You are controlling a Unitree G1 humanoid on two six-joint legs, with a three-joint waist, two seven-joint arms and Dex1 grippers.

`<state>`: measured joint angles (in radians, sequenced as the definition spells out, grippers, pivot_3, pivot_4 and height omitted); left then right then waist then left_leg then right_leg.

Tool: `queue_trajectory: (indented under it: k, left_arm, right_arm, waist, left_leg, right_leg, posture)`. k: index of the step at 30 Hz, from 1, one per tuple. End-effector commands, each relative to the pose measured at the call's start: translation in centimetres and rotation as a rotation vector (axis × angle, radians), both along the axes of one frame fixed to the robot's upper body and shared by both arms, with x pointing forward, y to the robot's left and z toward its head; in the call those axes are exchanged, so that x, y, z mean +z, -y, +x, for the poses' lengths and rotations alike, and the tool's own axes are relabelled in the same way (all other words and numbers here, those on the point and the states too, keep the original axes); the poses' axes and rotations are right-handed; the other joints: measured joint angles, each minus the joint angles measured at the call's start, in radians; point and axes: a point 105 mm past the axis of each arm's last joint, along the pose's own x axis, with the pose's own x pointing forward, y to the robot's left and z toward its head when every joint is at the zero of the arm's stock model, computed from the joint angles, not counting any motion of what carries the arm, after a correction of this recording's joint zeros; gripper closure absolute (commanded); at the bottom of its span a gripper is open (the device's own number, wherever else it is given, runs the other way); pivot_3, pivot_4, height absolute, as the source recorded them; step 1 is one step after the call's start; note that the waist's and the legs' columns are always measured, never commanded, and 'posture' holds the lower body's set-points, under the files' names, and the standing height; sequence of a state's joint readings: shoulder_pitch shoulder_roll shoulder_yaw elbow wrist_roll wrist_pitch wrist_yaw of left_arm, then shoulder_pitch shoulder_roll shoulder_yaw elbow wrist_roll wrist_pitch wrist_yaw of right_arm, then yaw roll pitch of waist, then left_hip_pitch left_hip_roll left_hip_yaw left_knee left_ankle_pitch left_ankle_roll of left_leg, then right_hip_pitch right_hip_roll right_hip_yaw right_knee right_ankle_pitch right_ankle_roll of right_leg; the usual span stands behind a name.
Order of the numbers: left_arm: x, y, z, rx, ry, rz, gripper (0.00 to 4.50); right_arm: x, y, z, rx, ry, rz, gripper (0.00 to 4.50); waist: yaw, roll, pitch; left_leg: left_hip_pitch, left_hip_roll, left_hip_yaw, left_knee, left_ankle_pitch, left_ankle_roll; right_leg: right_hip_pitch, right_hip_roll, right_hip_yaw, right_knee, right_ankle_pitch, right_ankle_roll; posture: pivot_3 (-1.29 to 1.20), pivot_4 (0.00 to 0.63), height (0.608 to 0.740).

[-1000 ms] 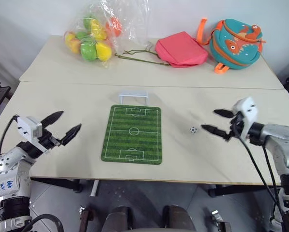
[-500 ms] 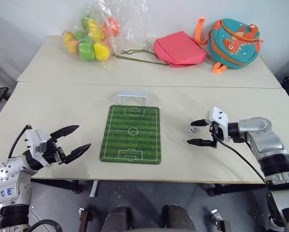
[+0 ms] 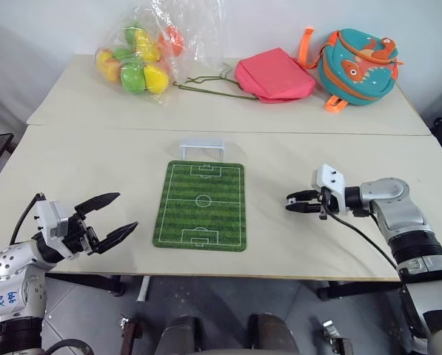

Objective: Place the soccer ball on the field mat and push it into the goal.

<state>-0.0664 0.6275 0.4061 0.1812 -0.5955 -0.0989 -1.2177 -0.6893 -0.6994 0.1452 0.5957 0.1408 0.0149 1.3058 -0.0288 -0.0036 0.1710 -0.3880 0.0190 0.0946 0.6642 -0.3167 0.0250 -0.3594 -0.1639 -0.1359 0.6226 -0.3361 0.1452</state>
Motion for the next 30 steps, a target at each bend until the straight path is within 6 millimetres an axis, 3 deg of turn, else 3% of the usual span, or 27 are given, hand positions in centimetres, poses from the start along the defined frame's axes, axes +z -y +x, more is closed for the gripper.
queue_trajectory:
  k: [1,6,9,11,16,23,30]
  left_arm:
    - [0.7,-0.8,-0.7,-0.022,0.04,-0.027,0.0]
    - [0.4,-1.1,-1.4,-0.105,0.027,-0.069,0.0]
    - [-0.2,-1.4,-1.3,-0.099,0.017,-0.042,0.0]
    - [0.2,-1.3,-1.7,-0.158,0.04,-0.123,0.0]
    - [-0.8,-1.7,-2.3,-0.151,0.011,-0.141,0.0]
    - [-1.7,-1.9,-3.4,-0.14,-0.011,-0.113,0.0]
    - [-1.7,-2.0,-3.9,-0.1,-0.003,-0.114,0.0]
  right_arm:
    - [3.4,-1.5,-0.2,0.04,0.098,0.064,3.66]
    - [4.9,-6.6,-2.5,0.163,0.082,0.11,3.66]
    - [4.3,-10.8,-4.6,0.287,0.035,0.085,3.66]
    - [3.2,-14.1,-5.7,0.359,0.011,0.07,3.66]
    - [2.3,-19.4,-7.3,0.456,-0.018,0.094,3.66]
    - [1.0,-22.0,-6.6,0.476,-0.018,0.063,3.66]
    - [-0.3,-22.0,-5.7,0.482,-0.024,0.027,3.66]
  waist:
    - [-0.001,0.001,0.0]
    - [0.0,0.001,0.001]
    - [-0.001,0.001,0.001]
    - [0.0,0.001,0.001]
    - [-0.001,0.0,0.0]
    - [-0.003,-0.002,0.0]
    - [-0.006,-0.002,0.0]
  left_leg:
    - [0.0,0.0,0.0,0.0,0.0,0.0]
    - [0.0,0.001,0.0,0.0,0.0,0.0]
    - [0.0,0.001,0.0,0.0,0.0,0.0]
    - [0.0,0.001,0.0,0.0,0.0,0.0]
    - [0.0,0.0,-0.001,0.0,0.0,0.0]
    - [0.0,-0.002,-0.002,0.0,0.0,0.0]
    - [0.0,-0.001,-0.002,0.0,0.0,0.0]
  right_leg:
    - [0.0,0.0,0.0,0.0,0.0,0.0]
    - [0.0,0.0,0.0,0.001,0.0,0.0]
    - [-0.001,0.0,0.0,0.001,0.0,0.0]
    - [-0.001,0.001,0.0,0.002,0.0,0.0]
    - [-0.002,0.0,0.0,0.004,0.0,0.0]
    - [-0.002,0.0,0.0,0.004,0.0,0.0]
    - [-0.002,0.0,0.0,0.004,0.0,0.0]
  posture:
    - [0.0,0.15,0.74]
    - [0.0,0.15,0.74]
    - [0.0,0.15,0.74]
    - [0.0,0.15,0.74]
    - [0.0,0.15,0.74]
    - [0.0,0.15,0.74]
    - [0.0,0.15,0.74]
